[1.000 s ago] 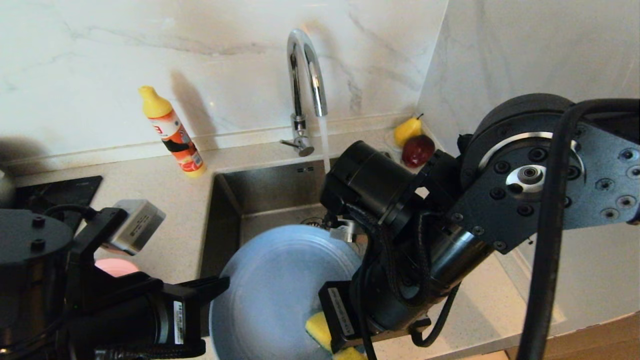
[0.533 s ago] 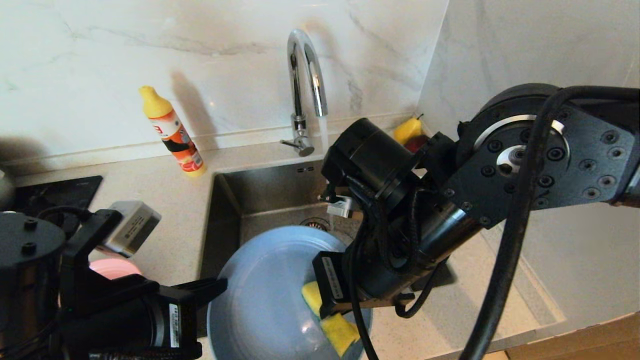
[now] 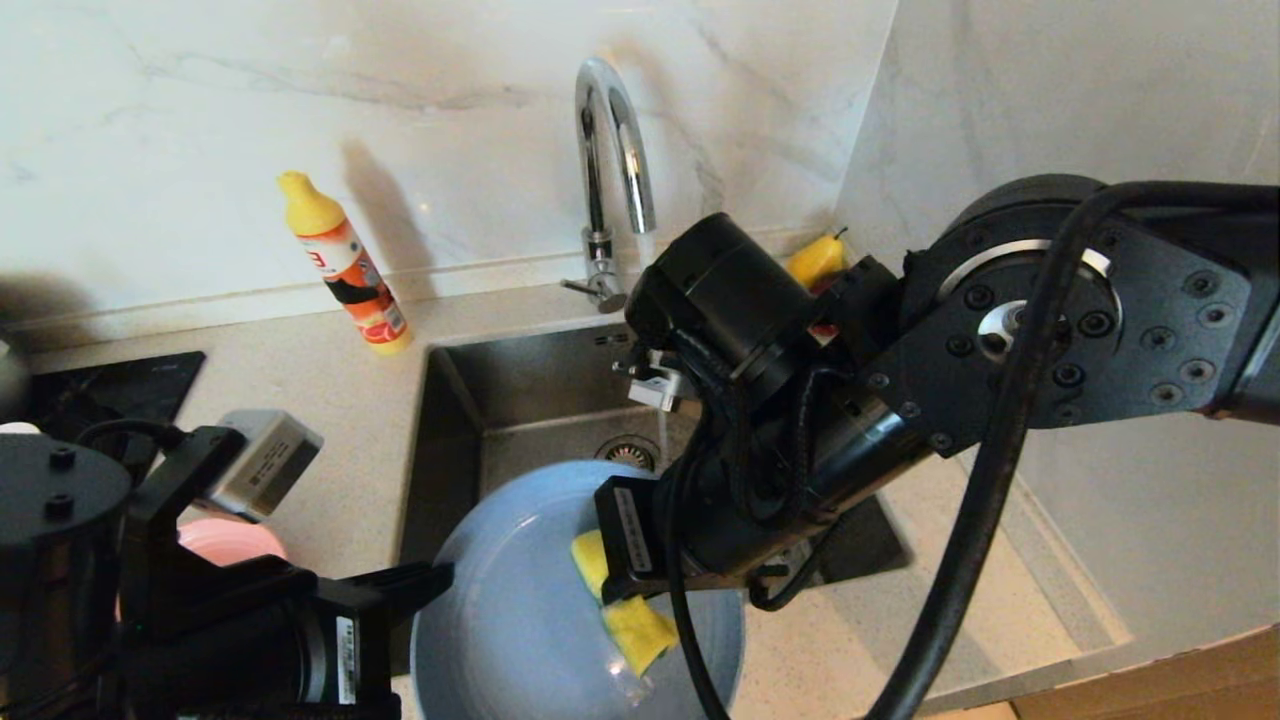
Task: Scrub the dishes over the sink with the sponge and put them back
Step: Wipe the plate
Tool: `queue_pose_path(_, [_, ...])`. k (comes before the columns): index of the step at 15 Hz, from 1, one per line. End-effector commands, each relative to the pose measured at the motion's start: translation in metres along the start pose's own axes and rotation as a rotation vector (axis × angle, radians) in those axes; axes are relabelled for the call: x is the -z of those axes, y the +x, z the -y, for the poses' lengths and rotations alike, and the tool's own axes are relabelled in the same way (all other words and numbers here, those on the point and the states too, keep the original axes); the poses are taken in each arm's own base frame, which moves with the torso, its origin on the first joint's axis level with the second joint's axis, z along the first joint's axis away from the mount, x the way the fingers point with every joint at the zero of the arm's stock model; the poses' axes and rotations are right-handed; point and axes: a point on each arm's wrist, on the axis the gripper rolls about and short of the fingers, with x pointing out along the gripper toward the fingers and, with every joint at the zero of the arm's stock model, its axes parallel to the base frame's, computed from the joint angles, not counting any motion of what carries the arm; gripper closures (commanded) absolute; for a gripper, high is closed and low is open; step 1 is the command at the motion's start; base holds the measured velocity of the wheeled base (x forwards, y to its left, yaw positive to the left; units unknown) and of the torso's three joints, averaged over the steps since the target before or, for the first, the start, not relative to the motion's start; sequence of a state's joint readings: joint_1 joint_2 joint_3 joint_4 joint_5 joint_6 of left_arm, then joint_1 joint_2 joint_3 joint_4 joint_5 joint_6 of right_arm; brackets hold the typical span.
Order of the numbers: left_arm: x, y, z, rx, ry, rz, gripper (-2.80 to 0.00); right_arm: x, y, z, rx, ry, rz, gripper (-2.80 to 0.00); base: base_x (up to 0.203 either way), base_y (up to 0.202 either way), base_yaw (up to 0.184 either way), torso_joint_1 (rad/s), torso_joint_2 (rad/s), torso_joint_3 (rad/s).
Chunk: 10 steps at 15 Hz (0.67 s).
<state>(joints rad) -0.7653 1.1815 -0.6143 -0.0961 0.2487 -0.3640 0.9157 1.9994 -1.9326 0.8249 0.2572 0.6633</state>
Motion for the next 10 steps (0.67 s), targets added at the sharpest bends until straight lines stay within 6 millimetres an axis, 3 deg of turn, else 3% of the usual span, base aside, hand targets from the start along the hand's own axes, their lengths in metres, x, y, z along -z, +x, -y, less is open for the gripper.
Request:
queue_pose_path(1, [0.000,0.001,0.000,-0.002,-0.002,-0.002,0.00,0.005,0.002,-0.005,-0.007,-0.018,-0.015,0.00,0.000,0.000,0.000,0.000,0.00,0.000])
queue_pose_path(10, [0.001,0.001,0.000,0.000,0.001,-0.006,0.00,0.020,0.018,-0.024,-0.031,-0.087,-0.059,0.00,0.000,0.000,0.000,0.000,0.00,0.000])
